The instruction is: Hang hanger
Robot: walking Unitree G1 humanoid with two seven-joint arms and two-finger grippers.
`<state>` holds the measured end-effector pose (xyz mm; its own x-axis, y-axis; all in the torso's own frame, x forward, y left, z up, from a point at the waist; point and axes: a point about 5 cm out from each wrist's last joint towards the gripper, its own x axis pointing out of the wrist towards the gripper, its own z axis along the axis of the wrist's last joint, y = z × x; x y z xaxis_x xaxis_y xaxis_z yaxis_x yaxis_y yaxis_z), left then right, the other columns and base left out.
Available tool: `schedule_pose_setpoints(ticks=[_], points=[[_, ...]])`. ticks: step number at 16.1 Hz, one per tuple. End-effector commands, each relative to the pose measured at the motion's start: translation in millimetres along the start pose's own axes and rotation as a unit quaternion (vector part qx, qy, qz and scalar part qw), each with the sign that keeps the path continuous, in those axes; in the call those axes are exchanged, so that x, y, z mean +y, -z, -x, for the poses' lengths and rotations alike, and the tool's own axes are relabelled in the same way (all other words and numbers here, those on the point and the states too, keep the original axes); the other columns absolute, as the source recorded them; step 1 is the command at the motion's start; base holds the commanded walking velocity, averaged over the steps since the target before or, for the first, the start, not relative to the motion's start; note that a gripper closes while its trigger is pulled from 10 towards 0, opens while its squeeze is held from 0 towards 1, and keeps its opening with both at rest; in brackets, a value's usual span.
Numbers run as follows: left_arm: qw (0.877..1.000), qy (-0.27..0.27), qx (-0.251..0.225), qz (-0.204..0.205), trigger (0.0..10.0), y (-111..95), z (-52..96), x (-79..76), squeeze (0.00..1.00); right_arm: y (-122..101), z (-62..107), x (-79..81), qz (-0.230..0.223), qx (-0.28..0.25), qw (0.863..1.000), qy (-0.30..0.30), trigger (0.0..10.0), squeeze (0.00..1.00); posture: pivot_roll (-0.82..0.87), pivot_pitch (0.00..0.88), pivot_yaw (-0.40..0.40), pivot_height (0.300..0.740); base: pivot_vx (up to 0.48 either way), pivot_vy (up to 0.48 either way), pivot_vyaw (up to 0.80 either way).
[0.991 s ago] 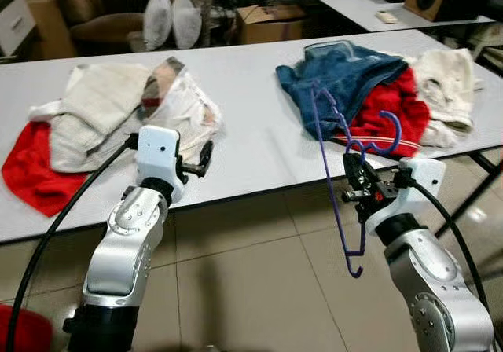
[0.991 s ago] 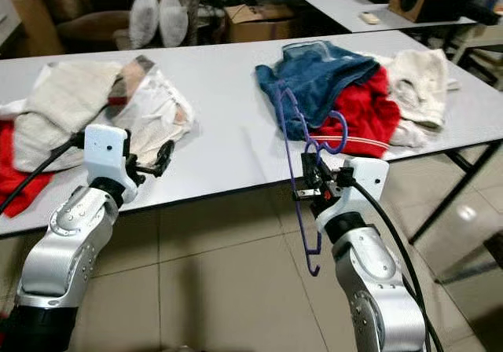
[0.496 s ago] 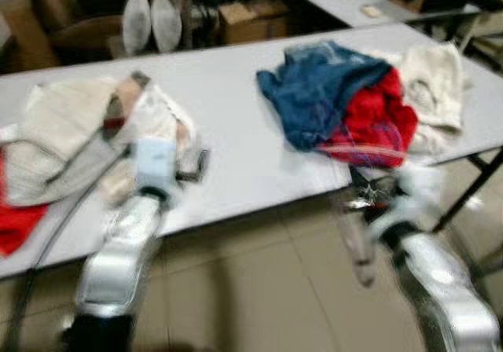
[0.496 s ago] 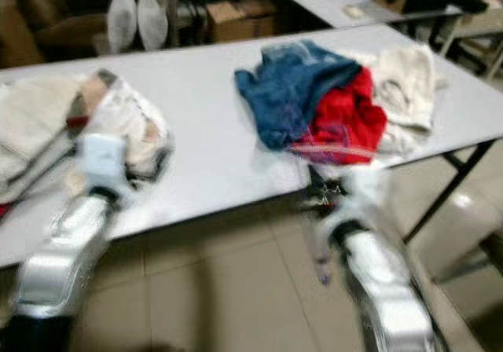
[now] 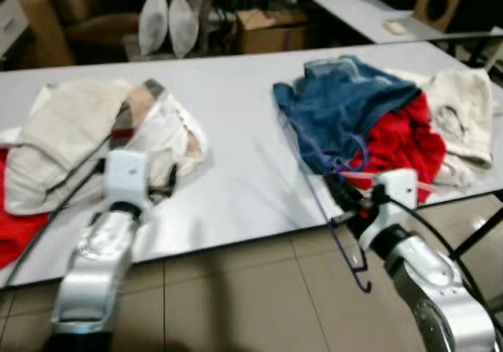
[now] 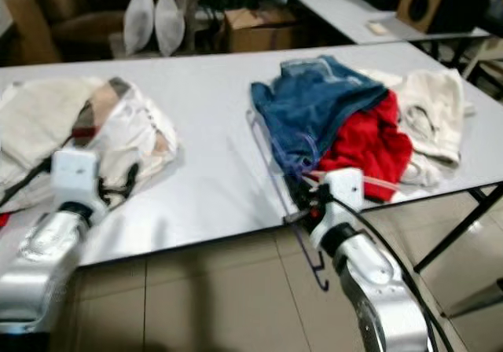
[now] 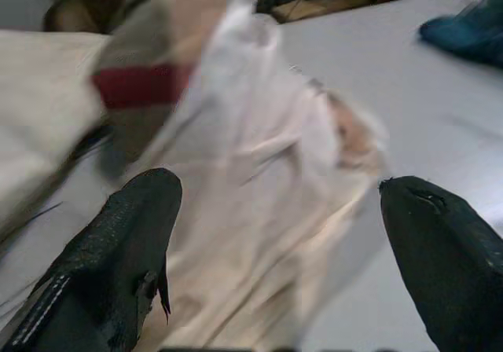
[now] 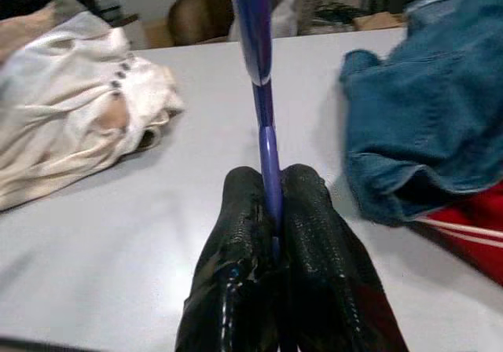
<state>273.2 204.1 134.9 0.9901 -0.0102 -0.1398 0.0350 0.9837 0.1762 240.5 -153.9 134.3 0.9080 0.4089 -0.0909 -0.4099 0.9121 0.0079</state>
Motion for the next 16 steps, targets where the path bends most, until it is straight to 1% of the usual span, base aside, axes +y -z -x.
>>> schedule_pose_setpoints(ticks=[1,2,4,5,6,7,8,10,11,13,14,15,16], points=[[1.0,0.004,0.015,-0.009,10.0,1.7,-0.1,1.2,1.0,-3.2,1.8,-5.3,0.009,-0.007,1.0,0.005,10.0,0.0,-0.05,0.005,0.003,0.74,0.0,0.0,0.0],[1.0,-0.004,0.026,-0.017,10.0,4.0,-0.1,5.0,1.0,-3.1,0.9,-5.3,0.01,-0.006,1.0,0.005,10.0,0.0,-0.04,0.007,0.002,0.74,0.0,0.0,0.0],[0.998,0.0,0.053,-0.017,10.0,10.8,-0.1,9.3,1.0,-3.2,-0.6,-4.8,0.014,-0.005,1.0,0.002,10.0,0.0,-0.04,0.009,0.002,0.74,0.0,0.0,0.0],[0.997,0.008,0.076,-0.02,10.0,17.7,0.1,10.8,0.89,-3.0,-1.3,-4.3,0.015,-0.004,1.0,0.0,10.0,0.0,-0.04,0.012,0.005,0.74,0.0,0.0,0.0],[0.993,0.012,0.111,-0.022,10.0,27.4,0.9,11.8,0.0,-2.7,-1.8,-4.0,0.019,-0.003,1.0,-0.002,10.0,0.0,-0.04,0.012,0.008,0.74,0.0,0.0,0.0],[0.99,-0.009,0.141,-0.014,10.0,36.9,0.5,16.2,0.0,-2.6,-2.1,-4.1,0.021,-0.003,1.0,-0.001,10.0,0.0,-0.05,0.014,0.013,0.74,0.0,0.0,0.0],[0.988,-0.035,0.15,0.004,10.0,41.7,-1.1,21.7,0.0,-3.0,-2.0,-3.8,0.021,-0.004,1.0,0.0,10.0,0.0,-0.04,0.016,0.014,0.74,0.0,0.0,0.0],[0.986,-0.067,0.15,0.033,10.0,47.1,-5.9,29.5,0.0,-2.8,-1.8,-3.2,0.021,-0.005,1.0,0.001,10.0,0.0,-0.05,0.016,0.018,0.74,0.0,0.0,0.0],[0.985,-0.069,0.147,0.049,10.0,47.9,-8.2,30.8,0.0,-2.2,-1.7,-2.7,0.022,-0.005,1.0,0.001,10.0,0.0,-0.05,0.016,0.021,0.74,0.0,0.0,0.0],[0.985,-0.072,0.147,0.051,9.9,48.2,-10.1,32.6,0.0,-2.0,-1.5,-2.6,0.022,-0.005,1.0,0.001,10.0,0.0,-0.05,0.016,0.021,0.74,0.0,0.0,0.0],[0.985,-0.078,0.146,0.053,9.3,49.3,-10.6,33.9,0.0,-1.9,-0.7,-2.8,0.022,-0.005,1.0,0.002,10.0,0.0,-0.05,0.016,0.023,0.74,0.0,0.0,0.0],[0.985,-0.08,0.146,0.055,8.4,49.7,-10.9,34.2,0.0,-1.8,-0.6,-2.8,0.022,-0.005,1.0,0.002,10.0,0.0,-0.05,0.016,0.023,0.74,0.0,0.0,0.0],[0.985,-0.08,0.142,0.058,4.6,50.2,-11.7,34.0,0.0,-1.6,-0.9,-2.7,0.023,-0.005,1.0,0.001,10.0,0.0,-0.05,0.014,0.023,0.74,0.0,0.0,0.0]])
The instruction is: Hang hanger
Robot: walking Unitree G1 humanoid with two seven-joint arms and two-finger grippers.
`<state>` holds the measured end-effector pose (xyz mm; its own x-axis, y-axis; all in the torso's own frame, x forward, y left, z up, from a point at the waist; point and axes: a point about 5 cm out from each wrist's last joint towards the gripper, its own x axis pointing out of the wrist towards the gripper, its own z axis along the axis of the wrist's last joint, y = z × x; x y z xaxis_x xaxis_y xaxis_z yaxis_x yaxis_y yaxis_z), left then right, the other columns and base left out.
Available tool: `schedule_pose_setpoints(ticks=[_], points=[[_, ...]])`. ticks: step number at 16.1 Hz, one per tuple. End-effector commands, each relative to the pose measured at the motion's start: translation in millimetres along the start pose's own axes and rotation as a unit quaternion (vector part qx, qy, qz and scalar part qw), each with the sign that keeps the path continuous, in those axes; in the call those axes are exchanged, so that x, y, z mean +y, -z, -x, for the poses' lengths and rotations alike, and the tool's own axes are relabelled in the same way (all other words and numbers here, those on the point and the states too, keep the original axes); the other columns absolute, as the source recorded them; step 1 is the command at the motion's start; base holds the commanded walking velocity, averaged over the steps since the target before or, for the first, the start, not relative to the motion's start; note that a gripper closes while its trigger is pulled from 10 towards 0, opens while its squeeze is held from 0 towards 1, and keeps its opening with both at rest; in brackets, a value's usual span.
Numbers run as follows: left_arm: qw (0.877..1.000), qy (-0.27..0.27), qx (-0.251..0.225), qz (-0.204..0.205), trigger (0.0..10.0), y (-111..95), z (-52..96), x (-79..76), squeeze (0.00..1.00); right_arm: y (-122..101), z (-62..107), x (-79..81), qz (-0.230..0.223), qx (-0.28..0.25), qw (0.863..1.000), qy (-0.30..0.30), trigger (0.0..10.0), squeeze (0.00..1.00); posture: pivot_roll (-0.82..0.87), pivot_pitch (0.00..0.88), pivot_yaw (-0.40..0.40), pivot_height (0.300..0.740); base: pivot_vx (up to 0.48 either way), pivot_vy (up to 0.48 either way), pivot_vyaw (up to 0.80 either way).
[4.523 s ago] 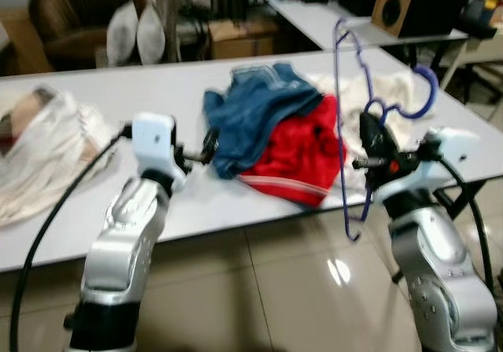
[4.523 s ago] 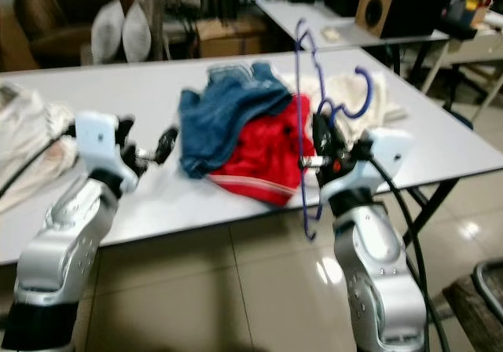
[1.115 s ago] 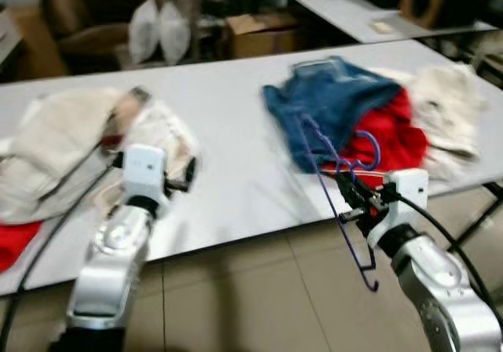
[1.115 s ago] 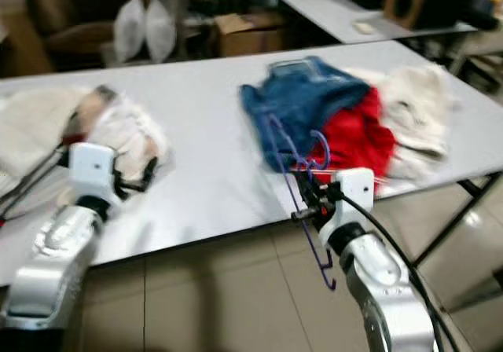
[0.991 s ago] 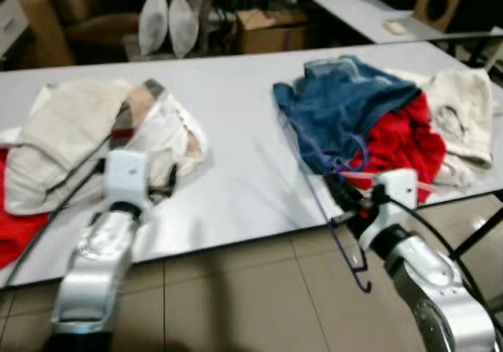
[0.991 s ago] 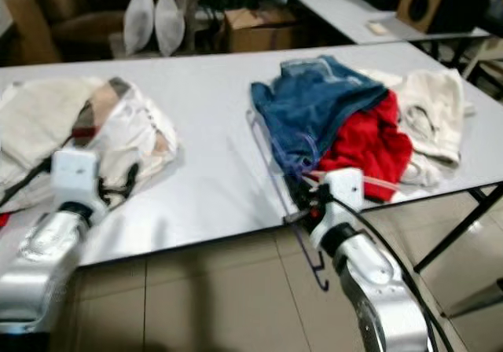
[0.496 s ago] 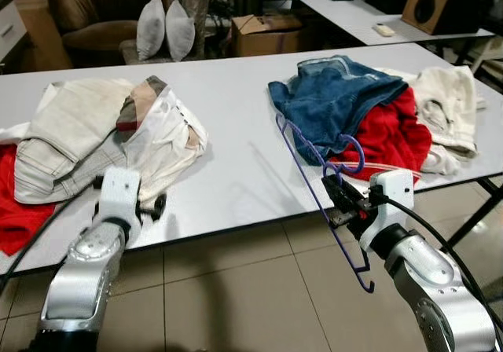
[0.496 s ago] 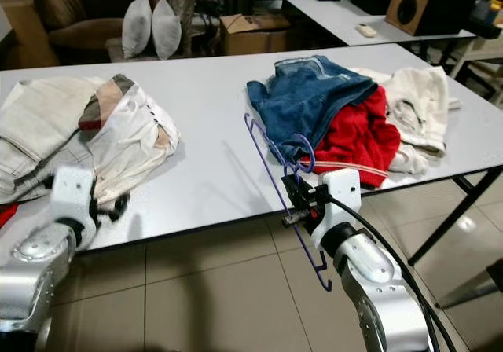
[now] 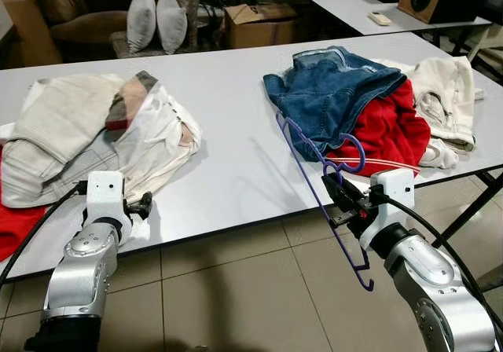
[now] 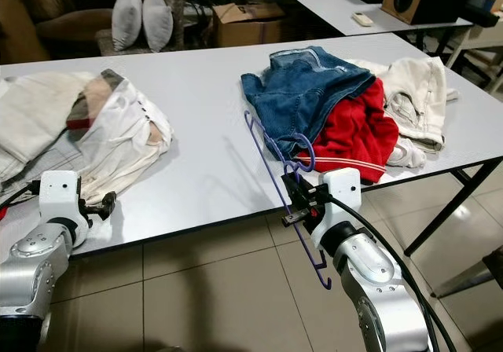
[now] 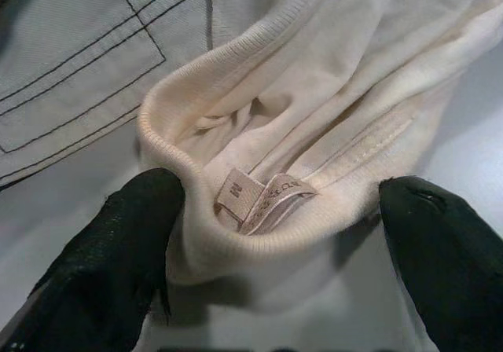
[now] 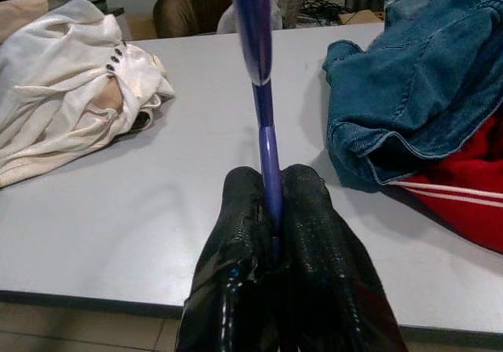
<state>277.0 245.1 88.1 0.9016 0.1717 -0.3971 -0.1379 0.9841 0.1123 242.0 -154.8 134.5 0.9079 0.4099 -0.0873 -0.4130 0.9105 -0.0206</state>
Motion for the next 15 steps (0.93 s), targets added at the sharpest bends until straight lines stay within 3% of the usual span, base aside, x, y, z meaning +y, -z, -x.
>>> schedule_pose_setpoints(ticks=[1,2,7,12,15], points=[[1.0,-0.001,-0.008,0.008,2.3,-2.7,-1.7,0.5,0.0,-0.7,-0.3,-1.1,0.01,-0.003,1.0,0.001,10.0,0.0,-0.05,0.014,0.023,0.74,0.0,0.0,0.0],[1.0,0.002,-0.01,0.009,0.0,-2.8,-1.6,0.1,0.0,-0.4,-0.5,-0.9,0.011,-0.003,1.0,0.001,10.0,0.0,-0.05,0.013,0.024,0.74,0.0,0.0,0.0],[0.998,0.056,-0.029,0.004,0.0,-5.8,0.5,-11.2,0.0,0.8,0.8,-1.4,0.018,0.0,1.0,0.003,10.0,0.0,-0.05,0.017,0.023,0.74,0.0,0.0,0.0],[0.99,0.124,-0.04,-0.051,0.0,-5.2,5.2,-26.0,0.0,2.3,1.2,-1.6,0.023,0.005,1.0,0.003,10.0,0.0,-0.05,0.021,0.019,0.74,0.0,0.0,0.0],[0.986,0.15,-0.039,-0.059,0.0,-3.5,6.3,-29.9,0.0,2.6,1.8,-2.0,0.026,0.007,1.0,0.003,10.0,0.0,-0.05,0.02,0.017,0.74,0.0,0.0,0.0]])
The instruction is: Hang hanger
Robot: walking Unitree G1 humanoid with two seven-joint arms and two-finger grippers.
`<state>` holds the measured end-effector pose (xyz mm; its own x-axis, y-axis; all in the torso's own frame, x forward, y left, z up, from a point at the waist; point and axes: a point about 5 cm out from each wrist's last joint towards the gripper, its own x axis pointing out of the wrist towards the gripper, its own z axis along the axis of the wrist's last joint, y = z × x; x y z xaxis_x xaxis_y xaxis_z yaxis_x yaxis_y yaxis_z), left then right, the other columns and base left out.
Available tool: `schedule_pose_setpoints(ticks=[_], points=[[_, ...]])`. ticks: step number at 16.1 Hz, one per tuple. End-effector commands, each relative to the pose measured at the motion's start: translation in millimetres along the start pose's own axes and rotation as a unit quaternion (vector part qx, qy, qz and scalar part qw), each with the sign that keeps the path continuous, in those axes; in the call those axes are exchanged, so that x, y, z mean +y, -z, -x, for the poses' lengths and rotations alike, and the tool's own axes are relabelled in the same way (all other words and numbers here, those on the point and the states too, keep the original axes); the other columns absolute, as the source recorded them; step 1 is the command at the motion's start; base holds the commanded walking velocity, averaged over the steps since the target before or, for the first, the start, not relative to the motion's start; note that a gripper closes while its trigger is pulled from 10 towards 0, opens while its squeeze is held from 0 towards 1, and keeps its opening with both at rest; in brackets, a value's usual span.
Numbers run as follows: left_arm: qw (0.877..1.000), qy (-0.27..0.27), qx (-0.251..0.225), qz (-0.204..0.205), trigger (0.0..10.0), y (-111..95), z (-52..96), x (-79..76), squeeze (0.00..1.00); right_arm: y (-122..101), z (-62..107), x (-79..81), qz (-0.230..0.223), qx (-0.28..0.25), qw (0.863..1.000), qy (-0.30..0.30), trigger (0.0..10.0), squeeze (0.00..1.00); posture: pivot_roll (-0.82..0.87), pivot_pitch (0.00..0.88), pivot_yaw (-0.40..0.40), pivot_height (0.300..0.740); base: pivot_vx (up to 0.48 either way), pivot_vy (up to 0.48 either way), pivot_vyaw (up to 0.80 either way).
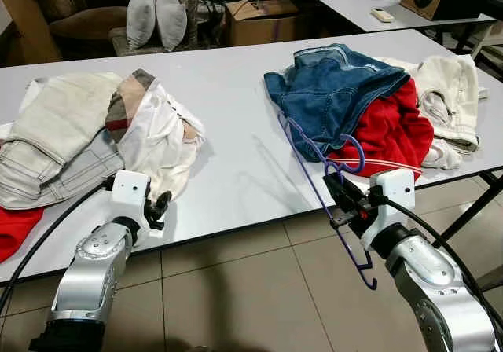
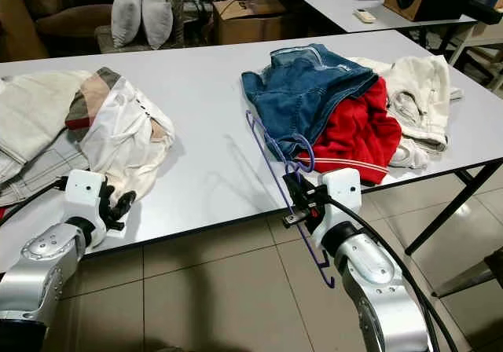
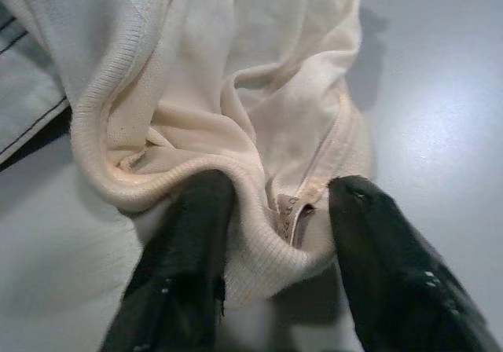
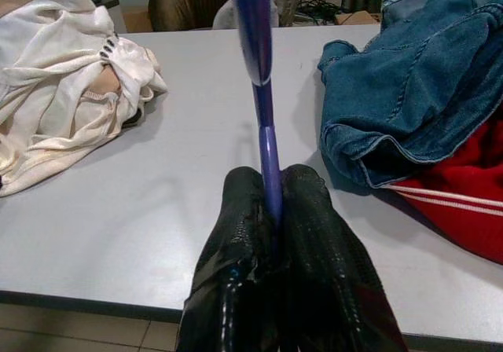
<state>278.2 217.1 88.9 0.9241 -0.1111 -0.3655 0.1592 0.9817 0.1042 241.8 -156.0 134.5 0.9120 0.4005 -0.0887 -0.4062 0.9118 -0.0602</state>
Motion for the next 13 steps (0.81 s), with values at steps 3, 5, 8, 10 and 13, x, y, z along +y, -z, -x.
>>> schedule_pose_setpoints(ticks=[3,5,8,10,13], points=[[0.998,0.055,-0.026,-0.015,0.0,-11.8,-4.9,-13.2,0.0,2.2,0.6,-2.1,0.01,0.007,1.0,-0.002,10.0,0.0,-0.05,0.02,0.007,0.74,0.0,0.0,0.0],[0.993,0.096,-0.052,-0.039,0.0,-28.4,-14.6,-24.1,0.0,1.1,-1.7,-3.1,0.013,0.006,1.0,-0.003,10.0,0.0,-0.05,0.021,-0.002,0.74,0.0,0.0,0.0],[0.974,0.188,-0.099,-0.074,0.0,-70.2,-28.0,-55.1,0.0,-2.2,-3.1,-5.0,0.018,0.002,1.0,-0.002,10.0,0.0,-0.06,0.018,0.003,0.74,0.0,0.0,0.0],[0.946,0.298,-0.12,-0.049,0.0,-79.4,-20.0,-92.2,0.0,-2.2,-0.1,-6.9,0.02,0.001,1.0,0.006,10.0,0.0,-0.08,0.016,0.018,0.74,0.0,0.0,0.0],[0.937,0.329,-0.1,-0.067,0.0,-68.6,-18.5,-105.1,0.0,-2.4,1.3,-7.8,0.02,0.0,1.0,0.014,10.0,0.0,-0.09,0.015,0.029,0.74,0.0,0.0,0.0]])
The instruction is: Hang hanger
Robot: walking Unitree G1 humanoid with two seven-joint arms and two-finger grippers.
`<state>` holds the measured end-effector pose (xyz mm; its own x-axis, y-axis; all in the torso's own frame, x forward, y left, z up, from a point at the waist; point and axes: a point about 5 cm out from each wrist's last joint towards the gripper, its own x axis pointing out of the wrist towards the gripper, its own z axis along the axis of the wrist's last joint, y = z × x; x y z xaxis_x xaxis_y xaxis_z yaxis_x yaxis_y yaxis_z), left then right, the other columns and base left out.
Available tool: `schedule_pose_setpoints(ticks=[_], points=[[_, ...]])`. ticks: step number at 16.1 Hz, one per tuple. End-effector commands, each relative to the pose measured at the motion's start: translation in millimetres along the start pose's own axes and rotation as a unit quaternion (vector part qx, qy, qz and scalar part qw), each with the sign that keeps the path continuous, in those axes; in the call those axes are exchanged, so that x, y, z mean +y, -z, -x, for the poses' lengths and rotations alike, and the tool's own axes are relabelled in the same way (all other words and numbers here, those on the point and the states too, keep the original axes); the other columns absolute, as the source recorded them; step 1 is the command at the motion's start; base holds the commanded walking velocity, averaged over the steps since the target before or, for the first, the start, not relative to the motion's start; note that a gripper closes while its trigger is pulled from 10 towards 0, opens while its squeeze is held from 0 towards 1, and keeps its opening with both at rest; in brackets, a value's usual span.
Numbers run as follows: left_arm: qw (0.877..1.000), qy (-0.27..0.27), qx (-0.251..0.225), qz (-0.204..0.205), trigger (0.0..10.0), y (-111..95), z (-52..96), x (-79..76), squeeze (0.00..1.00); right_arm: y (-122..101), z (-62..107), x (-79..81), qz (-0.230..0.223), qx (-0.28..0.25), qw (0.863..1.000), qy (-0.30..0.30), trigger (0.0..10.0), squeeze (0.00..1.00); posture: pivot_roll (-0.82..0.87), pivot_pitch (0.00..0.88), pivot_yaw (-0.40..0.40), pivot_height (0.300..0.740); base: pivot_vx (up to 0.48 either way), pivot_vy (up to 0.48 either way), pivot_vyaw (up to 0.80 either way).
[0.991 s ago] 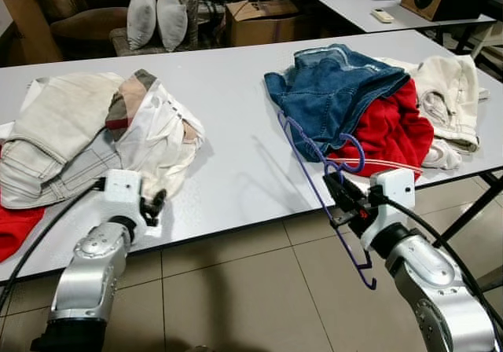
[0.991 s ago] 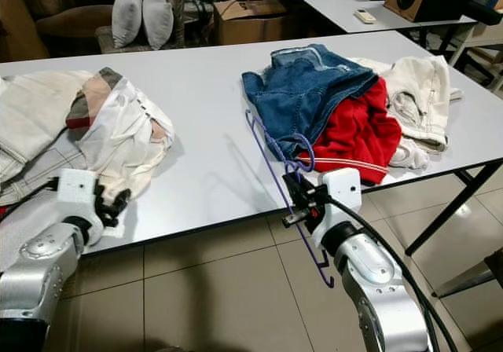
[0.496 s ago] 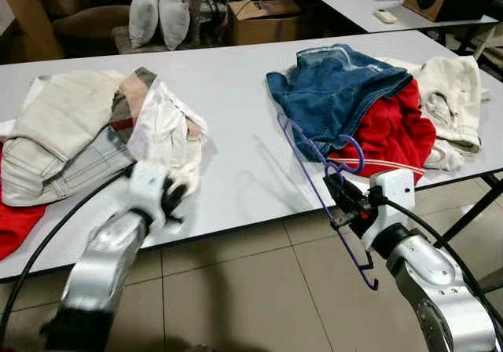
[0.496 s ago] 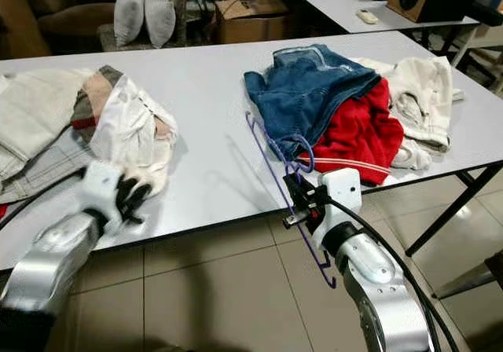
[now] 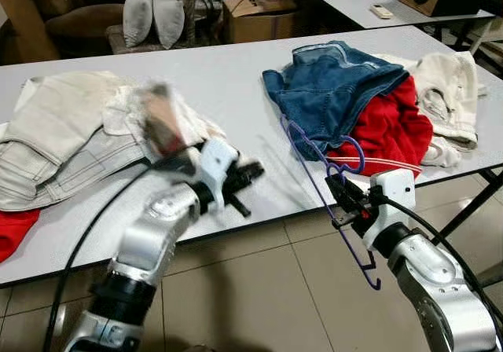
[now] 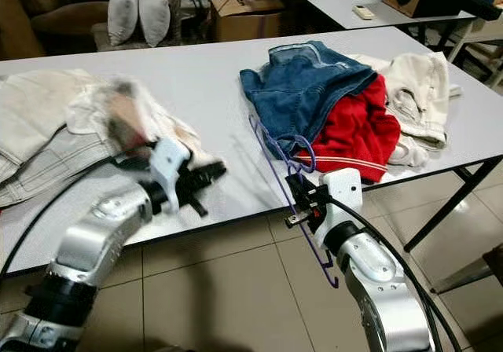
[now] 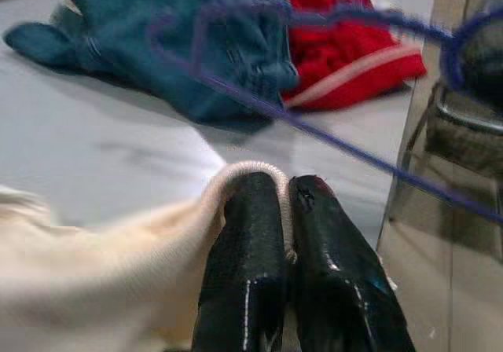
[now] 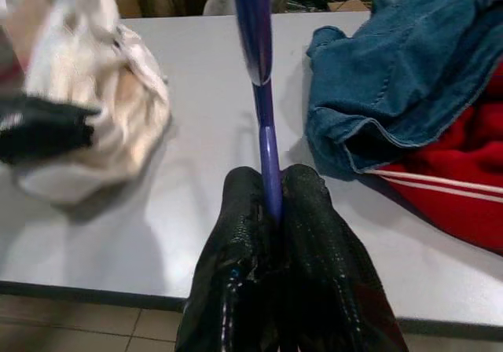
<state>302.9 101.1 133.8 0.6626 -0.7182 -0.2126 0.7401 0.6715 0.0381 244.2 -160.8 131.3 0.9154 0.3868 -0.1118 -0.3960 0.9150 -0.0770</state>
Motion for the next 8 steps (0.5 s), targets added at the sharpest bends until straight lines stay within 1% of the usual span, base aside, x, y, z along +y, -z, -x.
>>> schedule_pose_setpoints(ticks=[1,2,3,5,6,8], points=[[1.0,-0.002,0.017,-0.015,0.0,4.6,1.2,0.6,0.0,-6.0,2.4,-3.0,0.012,-0.013,1.0,0.009,10.0,0.0,-0.09,0.014,0.03,0.74,0.0,0.0,0.0],[0.998,-0.031,0.048,-0.036,10.0,12.2,5.9,8.2,0.0,-5.7,3.0,-3.4,0.012,-0.013,1.0,0.01,10.0,0.0,-0.09,0.013,0.03,0.74,0.0,0.0,0.0],[0.997,-0.04,0.058,-0.041,10.0,13.9,10.1,12.8,1.0,-5.3,3.0,-3.5,0.012,-0.013,1.0,0.01,10.0,0.0,-0.08,0.011,0.028,0.74,0.0,0.0,0.0],[0.991,-0.077,0.087,-0.064,10.0,12.2,29.7,30.7,1.0,-4.7,1.6,-4.2,0.001,-0.013,1.0,0.012,10.0,0.0,-0.08,0.006,0.026,0.74,0.0,0.0,0.0],[0.991,-0.076,0.091,-0.063,10.0,10.1,38.6,33.8,1.0,-4.6,1.7,-7.4,-0.003,-0.013,1.0,0.02,10.0,0.0,-0.07,0.0,0.026,0.74,0.0,0.0,0.0],[0.992,-0.062,0.095,-0.061,10.0,8.7,45.6,32.9,1.0,-4.3,2.9,-13.9,-0.008,-0.012,0.999,0.034,10.0,0.0,-0.07,0.0,0.025,0.74,0.0,0.0,0.0]])
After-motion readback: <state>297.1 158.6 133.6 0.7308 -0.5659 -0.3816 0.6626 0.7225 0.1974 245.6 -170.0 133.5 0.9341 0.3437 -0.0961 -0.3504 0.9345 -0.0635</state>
